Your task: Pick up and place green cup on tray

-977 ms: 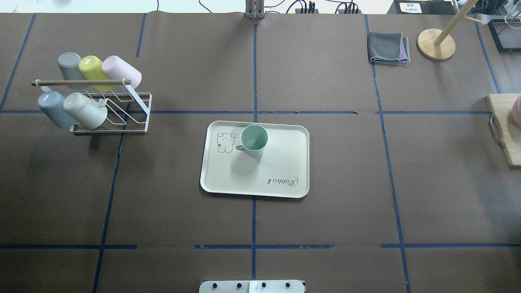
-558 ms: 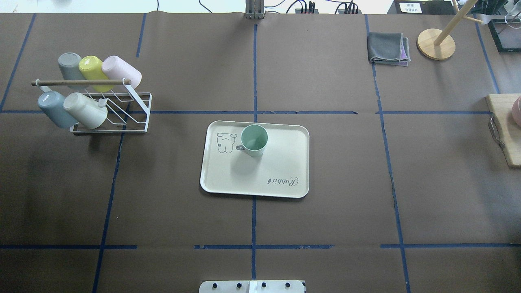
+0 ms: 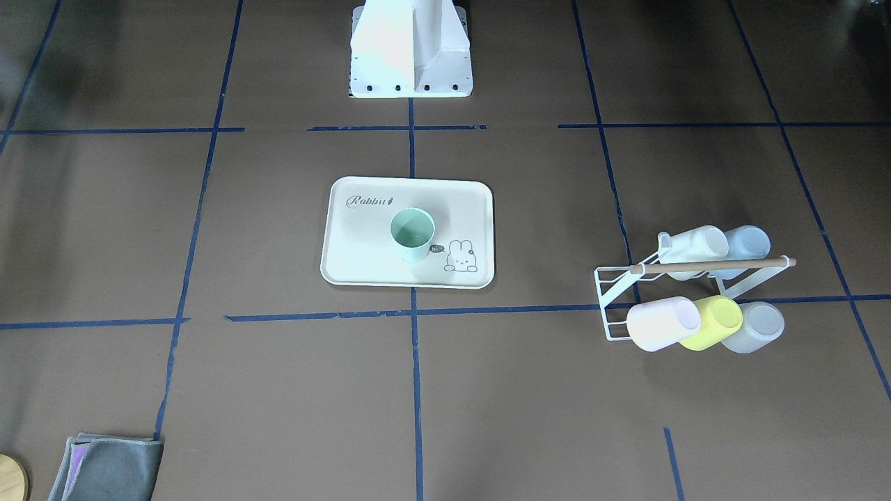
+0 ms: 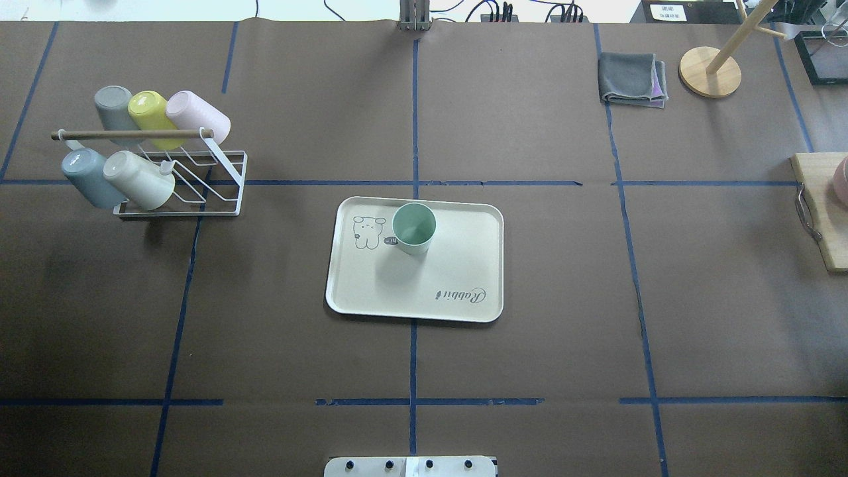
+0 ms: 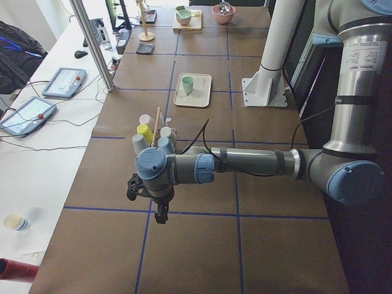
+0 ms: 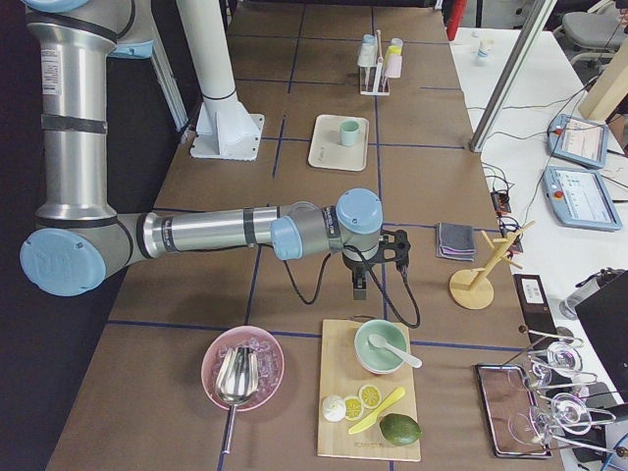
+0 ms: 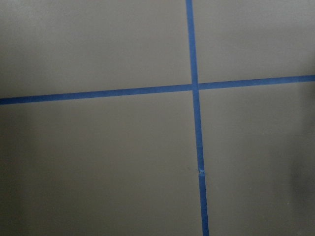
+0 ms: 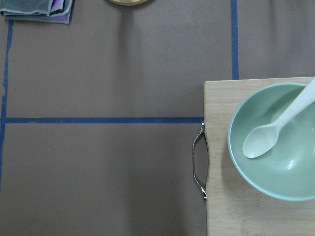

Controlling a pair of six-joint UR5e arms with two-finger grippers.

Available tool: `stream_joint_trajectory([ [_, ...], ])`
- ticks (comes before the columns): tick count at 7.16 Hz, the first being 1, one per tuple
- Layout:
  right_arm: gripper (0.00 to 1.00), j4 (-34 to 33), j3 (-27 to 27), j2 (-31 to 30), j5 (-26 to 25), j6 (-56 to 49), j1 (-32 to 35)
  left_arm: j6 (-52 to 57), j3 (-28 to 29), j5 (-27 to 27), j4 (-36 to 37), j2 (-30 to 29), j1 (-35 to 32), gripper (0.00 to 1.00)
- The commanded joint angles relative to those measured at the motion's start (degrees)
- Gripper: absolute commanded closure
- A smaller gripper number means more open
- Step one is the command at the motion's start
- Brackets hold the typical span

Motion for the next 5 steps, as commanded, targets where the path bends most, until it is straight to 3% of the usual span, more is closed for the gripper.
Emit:
stream_joint_trajectory([
  [1, 0.0, 0.0, 0.0, -0.1, 0.1, 0.0, 0.0, -0.5, 0.4, 0.1, 0.2, -0.1, -0.1, 0.0],
  [3, 0.0, 0.0, 0.0, -0.1, 0.1, 0.0, 0.0, -0.6, 0.3, -2.2, 5.8, -0.9, 0.0, 0.0],
  [5, 0.0, 0.0, -0.8, -0.3, 0.4, -0.1, 1.3, -0.3, 0.2, -3.1, 6.7, -1.0, 0.0, 0.0],
])
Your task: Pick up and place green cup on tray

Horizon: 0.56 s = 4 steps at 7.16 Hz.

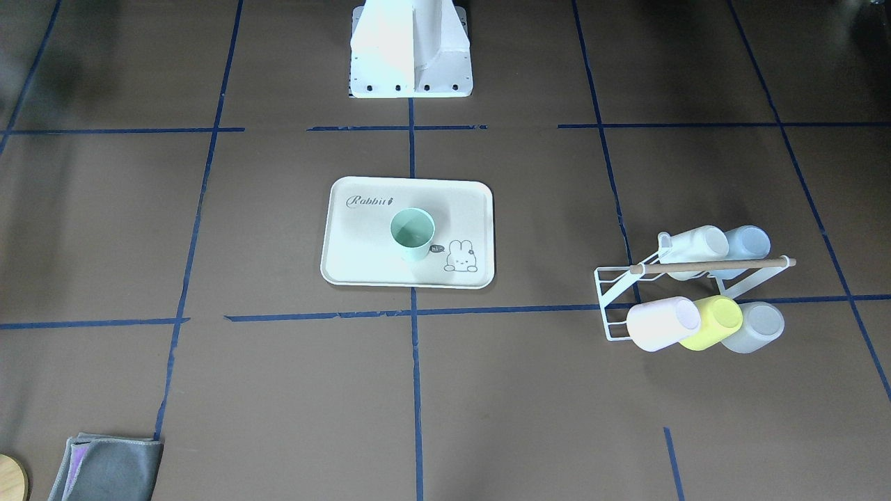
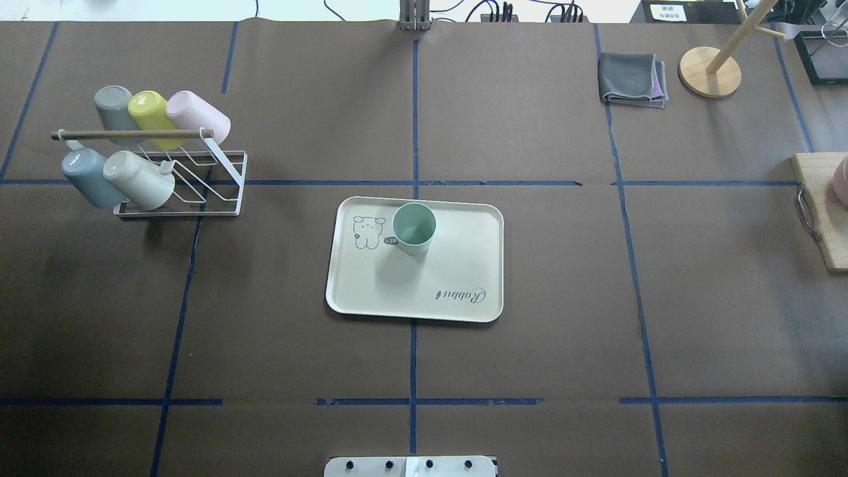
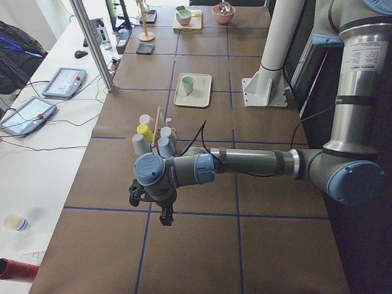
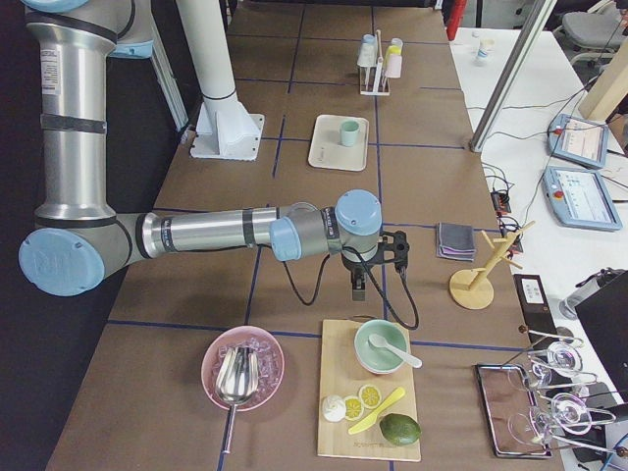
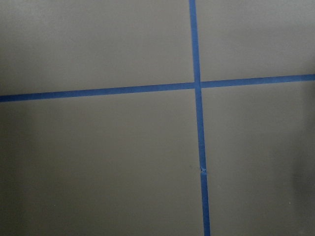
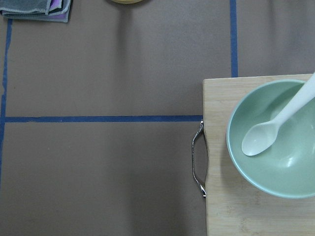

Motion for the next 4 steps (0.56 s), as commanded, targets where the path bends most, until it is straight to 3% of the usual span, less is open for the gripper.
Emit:
stream_joint_trajectory([
  [1, 0.0, 0.0, -3.4, -0.2, 1.5, -4.1, 2.9, 0.2, 0.1, -0.4, 0.6, -0.2, 0.0, 0.0],
  [4, 0.0, -1.4, -7.3, -0.2, 0.8, -8.2, 6.6, 0.5, -0.1, -0.3, 0.5, -0.1, 0.0, 0.0],
])
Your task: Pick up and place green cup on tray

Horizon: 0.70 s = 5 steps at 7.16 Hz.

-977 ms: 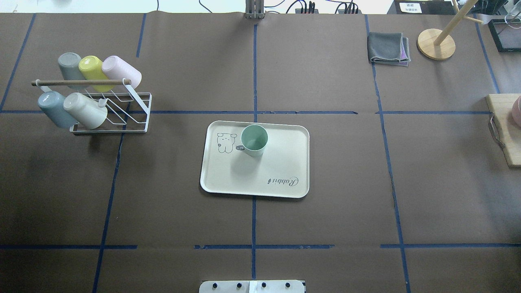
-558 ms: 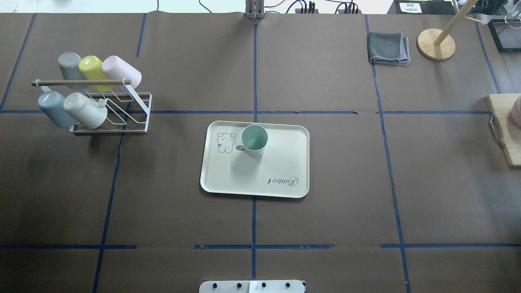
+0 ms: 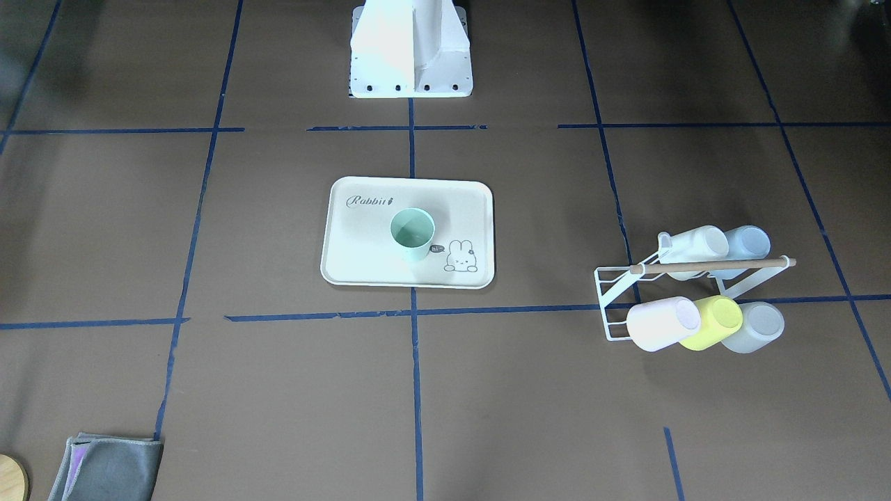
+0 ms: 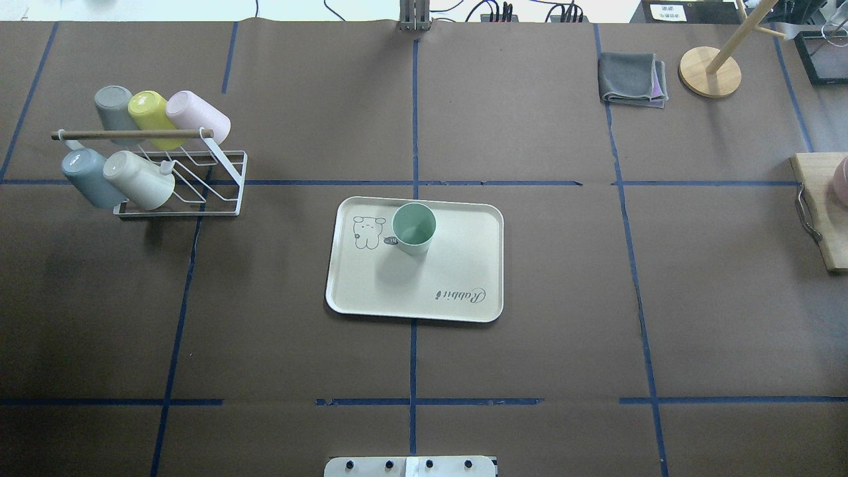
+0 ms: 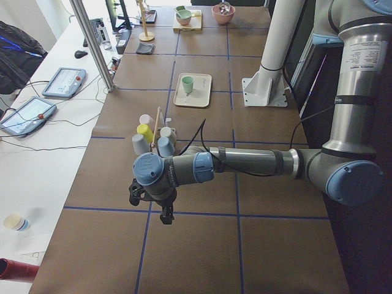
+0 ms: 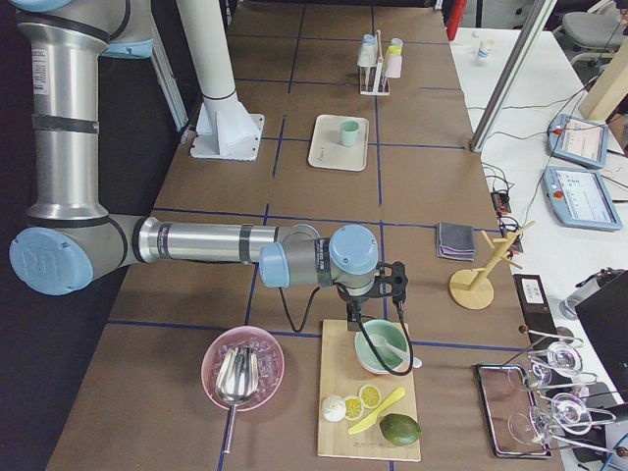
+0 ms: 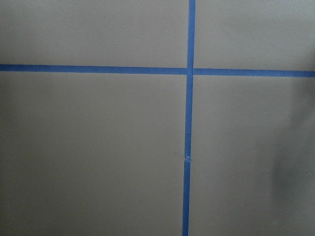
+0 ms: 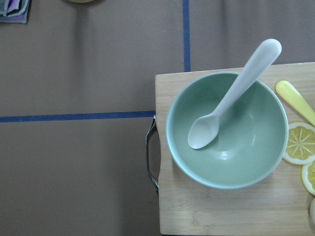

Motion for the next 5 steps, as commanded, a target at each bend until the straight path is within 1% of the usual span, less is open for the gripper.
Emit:
stream_joint_trajectory([
  [1, 0.0, -1.6, -0.6, 0.0, -0.6, -0.7, 0.8, 0.1, 0.1, 0.1, 0.0, 0.0, 0.1, 0.0],
  [2, 0.0, -1.9, -0.5, 0.4, -1.1, -0.5, 0.5, 0.1, 0.2, 0.1, -0.1, 0.0, 0.1, 0.0],
  [3, 0.0, -4.0, -0.3, 1.0, -2.6, -0.6, -0.1, 0.1, 0.3, 0.1, -0.3, 0.0, 0.0, 0.0],
  [5, 0.0, -5.4, 0.5, 1.7, -2.7, -0.5, 0.1, 0.1, 0.4, 0.1, -0.9, 0.0, 0.0, 0.0],
])
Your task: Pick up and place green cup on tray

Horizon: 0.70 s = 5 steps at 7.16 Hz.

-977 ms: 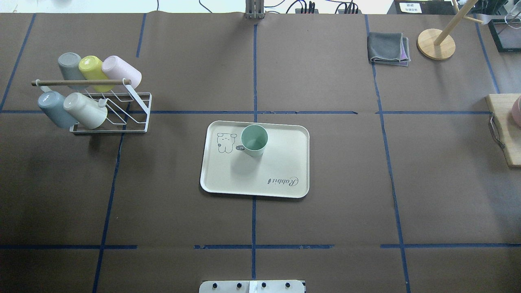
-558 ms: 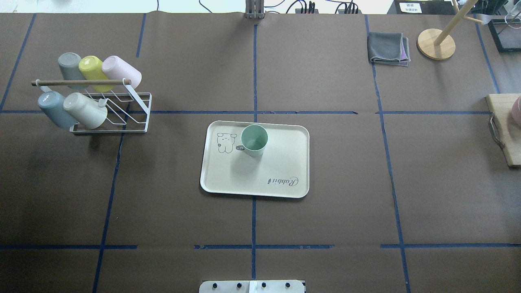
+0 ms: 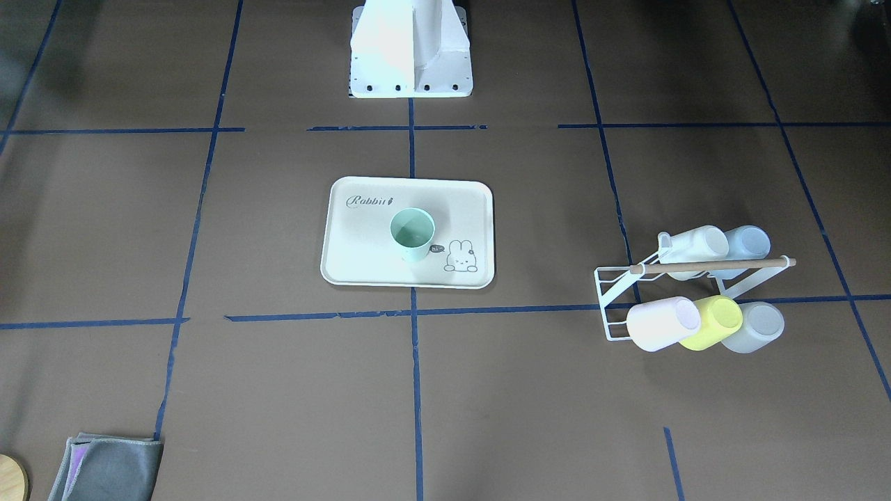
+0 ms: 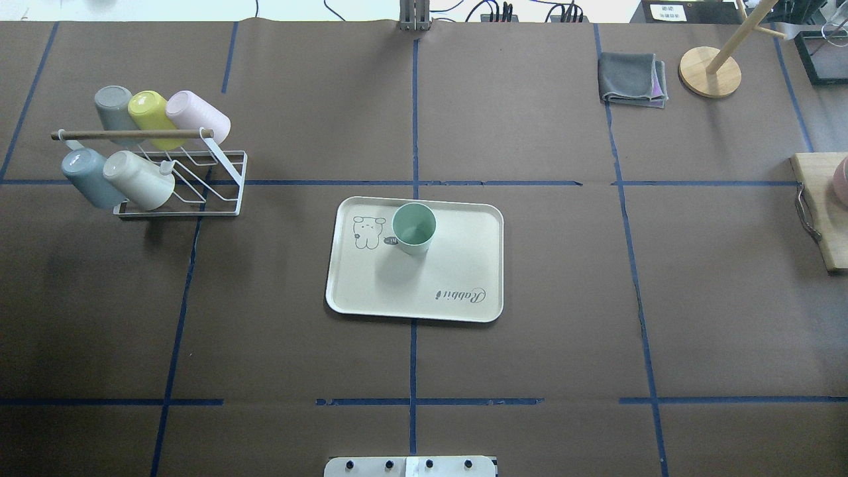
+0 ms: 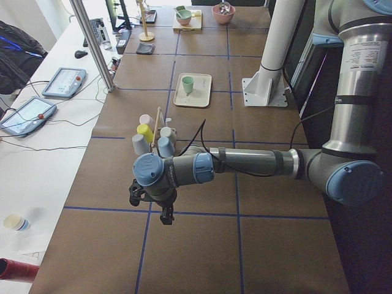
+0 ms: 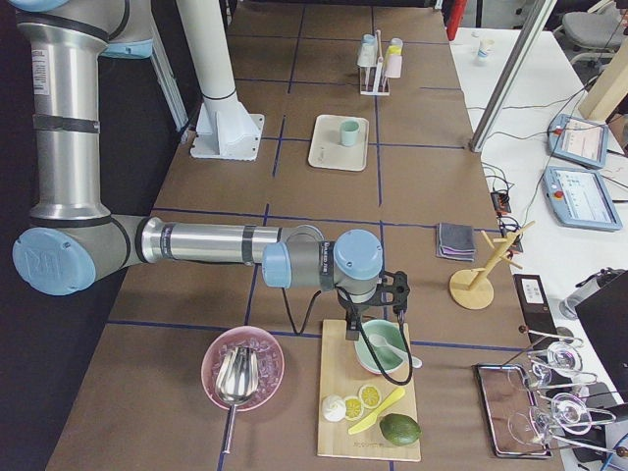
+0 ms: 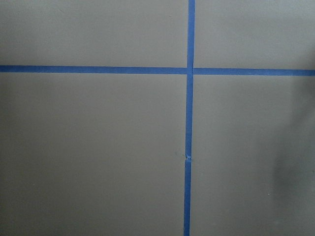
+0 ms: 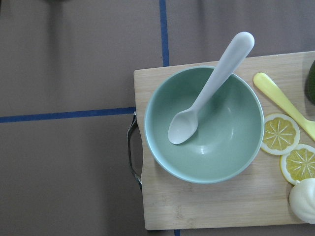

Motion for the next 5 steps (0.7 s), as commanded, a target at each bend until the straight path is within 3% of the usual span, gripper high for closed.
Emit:
stream_joint_trajectory([
  [1, 0.0, -0.9, 0.5, 0.6, -0.2, 0.1, 0.1, 0.0, 0.0, 0.0, -0.5, -0.1, 0.0, 0.0],
  [5, 0.0, -0.8, 1.0, 0.4, -0.3, 0.1, 0.1, 0.0, 0.0, 0.0, -0.5, -0.2, 0.0, 0.0],
])
